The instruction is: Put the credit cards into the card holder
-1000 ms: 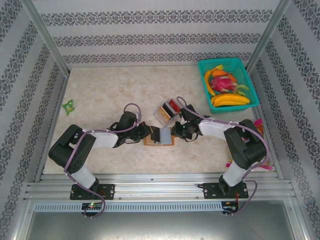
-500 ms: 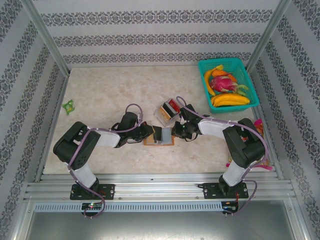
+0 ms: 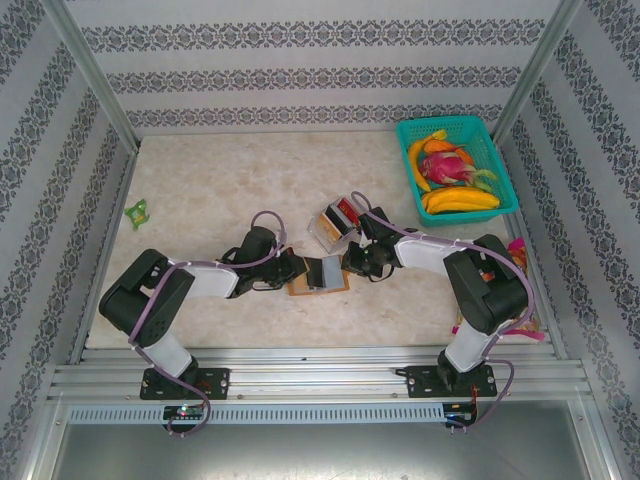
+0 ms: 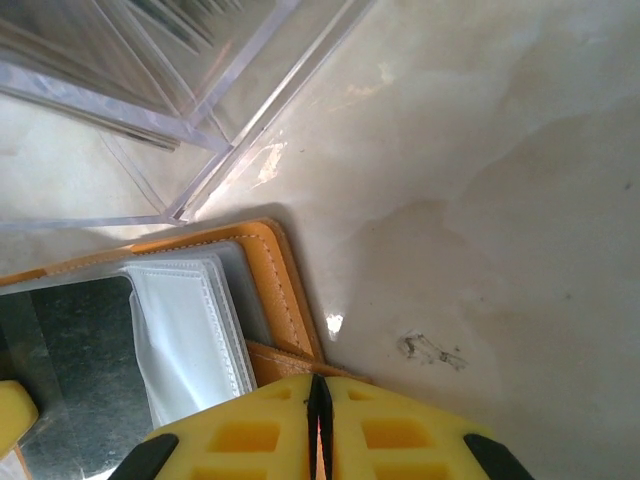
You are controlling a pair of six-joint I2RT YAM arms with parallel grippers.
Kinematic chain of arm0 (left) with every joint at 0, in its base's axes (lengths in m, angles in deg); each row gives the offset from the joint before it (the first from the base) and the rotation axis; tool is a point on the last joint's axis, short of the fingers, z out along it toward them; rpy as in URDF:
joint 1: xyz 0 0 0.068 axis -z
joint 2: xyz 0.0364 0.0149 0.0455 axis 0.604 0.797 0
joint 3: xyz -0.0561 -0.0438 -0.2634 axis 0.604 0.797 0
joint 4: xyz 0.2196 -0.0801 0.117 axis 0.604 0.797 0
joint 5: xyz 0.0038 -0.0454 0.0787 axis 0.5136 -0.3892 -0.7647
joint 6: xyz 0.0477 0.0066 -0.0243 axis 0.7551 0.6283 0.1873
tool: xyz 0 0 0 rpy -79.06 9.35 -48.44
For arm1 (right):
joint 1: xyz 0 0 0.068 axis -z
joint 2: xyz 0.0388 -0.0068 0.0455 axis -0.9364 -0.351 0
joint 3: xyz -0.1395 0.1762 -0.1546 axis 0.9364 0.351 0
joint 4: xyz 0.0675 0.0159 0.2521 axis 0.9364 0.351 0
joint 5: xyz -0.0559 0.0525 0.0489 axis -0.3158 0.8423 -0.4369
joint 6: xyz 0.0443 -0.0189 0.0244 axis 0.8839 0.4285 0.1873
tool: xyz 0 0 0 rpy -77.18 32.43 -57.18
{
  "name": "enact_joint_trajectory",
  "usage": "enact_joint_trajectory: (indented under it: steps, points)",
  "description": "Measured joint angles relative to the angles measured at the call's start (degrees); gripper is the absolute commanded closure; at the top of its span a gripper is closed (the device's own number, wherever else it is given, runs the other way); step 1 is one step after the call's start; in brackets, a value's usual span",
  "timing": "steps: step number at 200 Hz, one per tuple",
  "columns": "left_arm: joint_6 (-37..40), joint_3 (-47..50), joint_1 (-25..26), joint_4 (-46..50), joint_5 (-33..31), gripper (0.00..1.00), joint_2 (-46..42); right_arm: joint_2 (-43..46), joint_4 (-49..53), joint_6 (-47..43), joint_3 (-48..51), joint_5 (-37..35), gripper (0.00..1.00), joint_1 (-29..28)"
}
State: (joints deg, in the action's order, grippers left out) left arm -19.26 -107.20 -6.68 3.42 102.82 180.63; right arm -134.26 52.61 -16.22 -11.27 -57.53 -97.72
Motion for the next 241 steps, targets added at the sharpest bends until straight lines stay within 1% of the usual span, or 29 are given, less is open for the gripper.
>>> enact_joint_trajectory:
  steps: [38,66,116,169,202,241]
  points:
    - [-0.13,-0.09,0.48,0.55,-0.26,0.99,0.02,-0.13,-0.07,0.00,-0.04,0.20,0.86,0.00]
    - [-1.20,-1.14,0.66,0.57,-0.20,0.96,1.18,-0.17,-0.09,0.00,-0.07,0.35,0.86,0.00]
    - [-3.50,-1.73,0.76,1.22,-0.70,0.98,1.51,-0.24,-0.20,0.00,-0.07,0.42,0.86,0.00]
    - [-3.89,-1.68,1.55,9.22,-3.26,0.96,-4.98,-0.28,-0.63,0.00,-0.07,0.42,0.86,-0.11]
    - [-4.07,-1.68,1.77,9.70,-2.99,0.96,-3.30,-0.35,-0.70,0.00,-0.07,0.44,0.87,-0.11]
    - [-4.15,-1.77,1.77,7.87,-2.34,0.95,-0.85,-0.37,-0.70,0.00,-0.07,0.50,0.86,-0.11]
